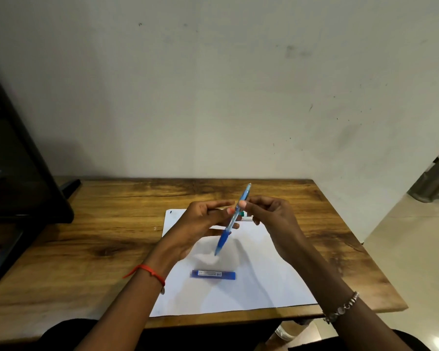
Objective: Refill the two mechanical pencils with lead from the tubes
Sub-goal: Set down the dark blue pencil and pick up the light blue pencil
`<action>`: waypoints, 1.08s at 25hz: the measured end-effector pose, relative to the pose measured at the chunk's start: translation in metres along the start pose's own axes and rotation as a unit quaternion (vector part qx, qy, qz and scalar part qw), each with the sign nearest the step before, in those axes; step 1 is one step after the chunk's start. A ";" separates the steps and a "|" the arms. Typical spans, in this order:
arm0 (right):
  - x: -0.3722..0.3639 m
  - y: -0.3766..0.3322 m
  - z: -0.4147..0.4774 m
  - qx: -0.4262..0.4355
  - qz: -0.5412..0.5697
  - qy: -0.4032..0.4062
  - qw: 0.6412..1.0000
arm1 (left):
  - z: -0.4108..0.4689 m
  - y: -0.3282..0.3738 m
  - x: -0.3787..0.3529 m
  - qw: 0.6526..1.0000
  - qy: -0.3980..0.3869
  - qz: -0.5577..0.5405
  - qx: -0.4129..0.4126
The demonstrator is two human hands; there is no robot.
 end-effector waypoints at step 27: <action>0.011 -0.014 0.014 0.054 0.039 0.029 0.997 | 0.006 0.016 0.013 0.998 0.026 0.063 -0.014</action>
Point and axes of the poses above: each hand's wrist, its own z-axis towards the middle knuckle, its own x-axis out of the back of the hand, y = z × x, the point moved 8 cm from there along z, towards the middle knuckle, and after that the axes turned 4 degrees about y, right-handed, at the moved point
